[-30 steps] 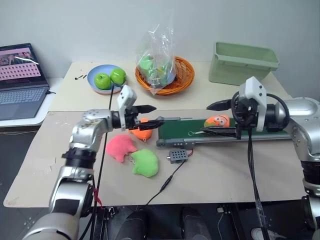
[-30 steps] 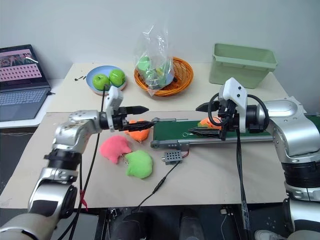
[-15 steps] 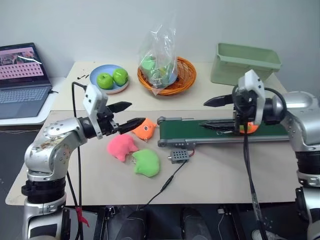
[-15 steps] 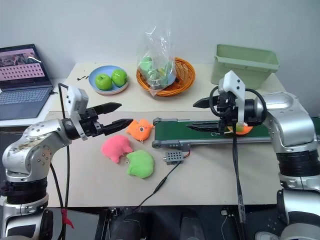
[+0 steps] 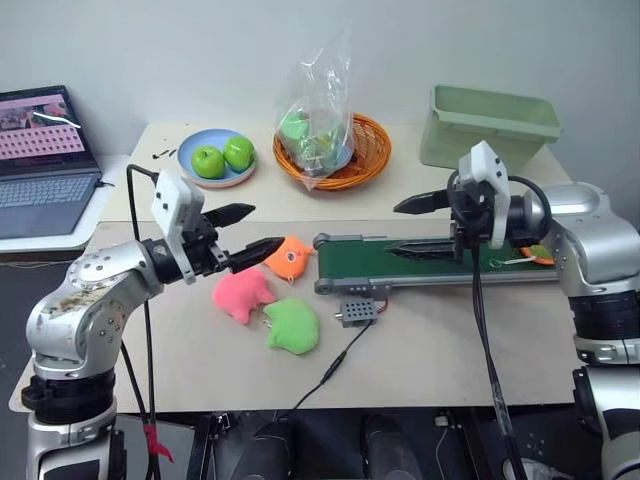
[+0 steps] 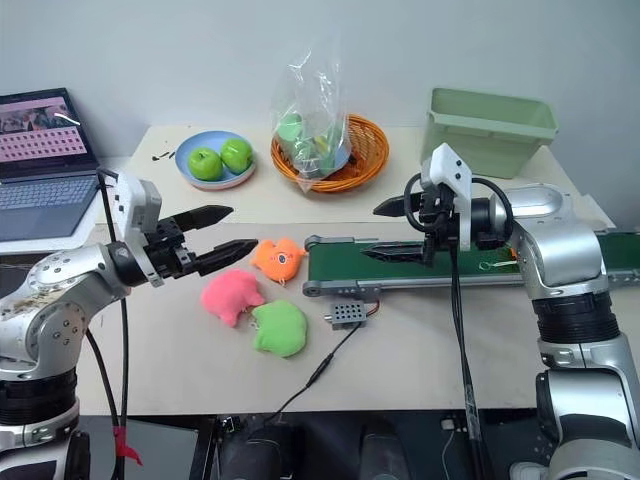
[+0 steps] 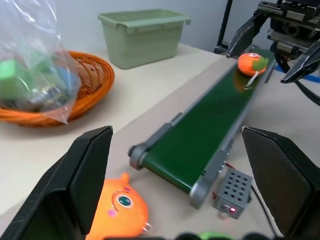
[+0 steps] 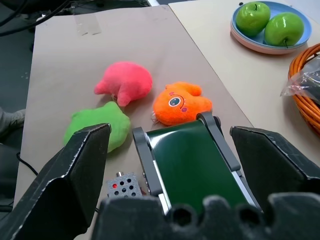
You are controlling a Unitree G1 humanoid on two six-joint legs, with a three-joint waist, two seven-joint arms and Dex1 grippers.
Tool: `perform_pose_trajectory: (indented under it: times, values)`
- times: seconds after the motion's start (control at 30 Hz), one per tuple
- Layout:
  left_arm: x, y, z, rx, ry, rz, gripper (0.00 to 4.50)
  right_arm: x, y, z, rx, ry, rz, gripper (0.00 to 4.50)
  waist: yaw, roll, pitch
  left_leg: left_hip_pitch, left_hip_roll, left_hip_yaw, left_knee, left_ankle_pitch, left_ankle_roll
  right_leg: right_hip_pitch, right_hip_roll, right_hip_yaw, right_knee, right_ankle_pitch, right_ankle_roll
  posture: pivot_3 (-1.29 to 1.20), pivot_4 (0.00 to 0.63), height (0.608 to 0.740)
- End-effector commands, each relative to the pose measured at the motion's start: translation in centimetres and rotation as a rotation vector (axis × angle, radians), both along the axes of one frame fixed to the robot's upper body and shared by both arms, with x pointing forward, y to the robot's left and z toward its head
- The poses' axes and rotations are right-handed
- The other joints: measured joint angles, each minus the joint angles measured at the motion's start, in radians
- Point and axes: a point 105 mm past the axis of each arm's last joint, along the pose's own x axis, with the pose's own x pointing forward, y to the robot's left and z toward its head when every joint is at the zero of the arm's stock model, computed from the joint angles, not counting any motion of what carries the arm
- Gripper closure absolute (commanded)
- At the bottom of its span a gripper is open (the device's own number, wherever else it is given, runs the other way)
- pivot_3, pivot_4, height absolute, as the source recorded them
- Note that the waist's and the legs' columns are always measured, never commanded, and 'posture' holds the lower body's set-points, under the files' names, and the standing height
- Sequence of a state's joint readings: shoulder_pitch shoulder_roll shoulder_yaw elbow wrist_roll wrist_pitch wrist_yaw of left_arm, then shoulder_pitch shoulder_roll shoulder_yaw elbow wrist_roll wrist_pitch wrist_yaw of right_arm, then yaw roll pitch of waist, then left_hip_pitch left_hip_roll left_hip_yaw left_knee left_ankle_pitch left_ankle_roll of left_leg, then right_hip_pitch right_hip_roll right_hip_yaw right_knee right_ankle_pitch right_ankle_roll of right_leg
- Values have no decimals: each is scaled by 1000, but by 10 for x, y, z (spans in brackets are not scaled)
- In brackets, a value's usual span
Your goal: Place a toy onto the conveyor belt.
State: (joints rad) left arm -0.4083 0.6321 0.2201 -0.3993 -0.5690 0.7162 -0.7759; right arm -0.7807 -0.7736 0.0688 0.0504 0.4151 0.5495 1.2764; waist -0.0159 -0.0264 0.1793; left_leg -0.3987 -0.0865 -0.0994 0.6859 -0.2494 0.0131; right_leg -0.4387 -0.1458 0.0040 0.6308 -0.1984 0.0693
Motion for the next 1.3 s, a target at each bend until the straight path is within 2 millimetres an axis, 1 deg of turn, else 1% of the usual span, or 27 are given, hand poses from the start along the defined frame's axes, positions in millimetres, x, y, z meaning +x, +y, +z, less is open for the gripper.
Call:
perform_pose_trajectory:
  times: [0.03,0.23,0.37,0.73,1.17,1.3]
  values:
    - [-4,-1,11,11,-60,-20,114,-2,5,17,18,-73,22,0,1,0,0,0,0,0,0,0,0,0,0,0,0,0,0,0,150,740]
    - [-5,-7,16,-21,-31,-65,114,-3,5,15,27,-73,21,0,2,0,0,0,0,0,0,0,0,0,0,0,0,0,0,0,150,740]
    - [-7,-11,24,-50,-21,-89,114,-2,8,14,49,-75,12,0,0,0,0,0,0,0,0,0,0,0,0,0,0,0,0,0,150,740]
    - [-9,-14,27,-63,2,-117,114,-1,6,16,53,-85,-3,0,1,0,0,0,0,0,0,0,0,0,0,0,0,0,0,0,150,740]
    - [-9,-8,19,-26,29,-92,114,-1,7,15,55,-81,-1,0,1,0,0,0,0,0,0,0,0,0,0,0,0,0,0,0,150,740]
    - [-6,-6,15,-15,52,-57,114,0,8,16,58,-83,1,0,0,0,0,0,0,0,0,0,0,0,0,0,0,0,0,0,150,740]
